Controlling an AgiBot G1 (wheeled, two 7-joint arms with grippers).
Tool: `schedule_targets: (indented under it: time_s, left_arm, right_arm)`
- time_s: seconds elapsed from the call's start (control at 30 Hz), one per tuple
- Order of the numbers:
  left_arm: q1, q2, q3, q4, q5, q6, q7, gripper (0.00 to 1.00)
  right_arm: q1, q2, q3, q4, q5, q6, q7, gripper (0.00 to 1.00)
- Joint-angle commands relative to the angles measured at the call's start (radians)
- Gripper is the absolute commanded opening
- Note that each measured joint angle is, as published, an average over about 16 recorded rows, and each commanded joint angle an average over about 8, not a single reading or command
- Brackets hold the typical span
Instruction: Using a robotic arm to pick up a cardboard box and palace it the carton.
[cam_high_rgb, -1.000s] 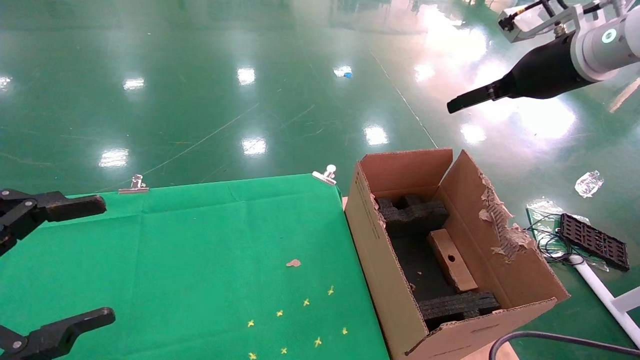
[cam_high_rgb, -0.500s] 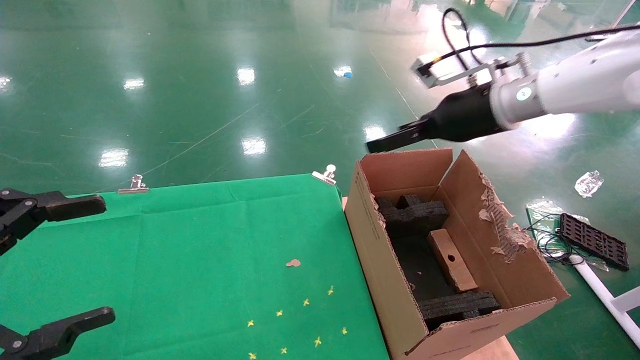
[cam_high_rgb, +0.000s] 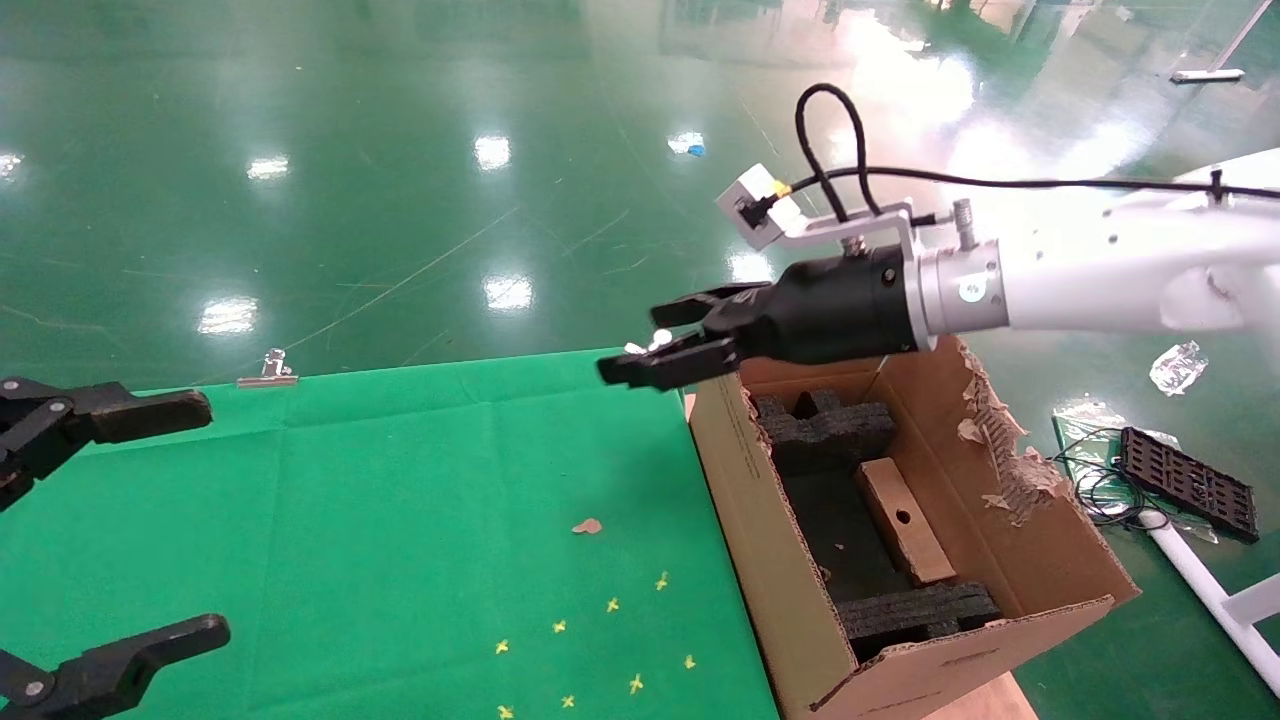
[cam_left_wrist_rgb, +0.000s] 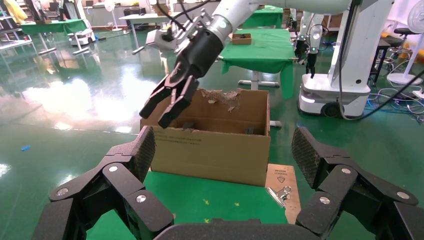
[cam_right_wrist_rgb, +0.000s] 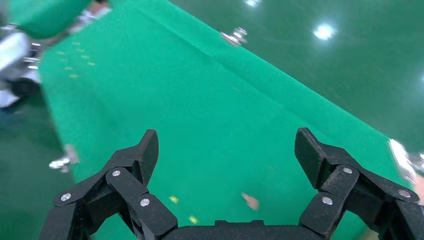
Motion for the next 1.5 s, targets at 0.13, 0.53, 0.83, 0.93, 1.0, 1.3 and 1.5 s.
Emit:
schedule_targets:
  time_s: [0.13,0.53,0.83,0.93,1.0,1.3,1.5]
  left_arm:
    - [0.000,0.000,0.000,0.000,0.000,0.000,0.000,1.00]
    - [0.000,0.000,0.001,0.000,-0.001,0.000,0.000,1.00]
    - [0.000,-0.001,0.001,0.000,-0.001,-0.001,0.001,1.00]
    - [0.000,-0.001,0.001,0.000,-0.001,-0.001,0.001,1.00]
    - [0.000,-0.001,0.002,0.000,-0.001,-0.001,0.001,1.00]
    - [0.000,-0.001,0.002,0.000,-0.001,-0.001,0.001,1.00]
    - [0.000,-0.001,0.002,0.000,-0.001,-0.001,0.001,1.00]
  right_arm:
    - [-0.100,0.025,0.111,0.102,0.047,-0.025,-0.048,1.00]
    - [-0.342,0.085,0.378,0.347,0.161,-0.084,-0.162,1.00]
    - [-0.522,0.130,0.577,0.530,0.245,-0.128,-0.248,1.00]
    - [-0.576,0.143,0.638,0.585,0.271,-0.142,-0.274,1.00]
    - [-0.605,0.150,0.670,0.614,0.284,-0.149,-0.287,1.00]
    - [-0.664,0.164,0.735,0.670,0.313,-0.163,-0.308,1.00]
    - [-0.650,0.161,0.719,0.657,0.307,-0.160,-0.304,1.00]
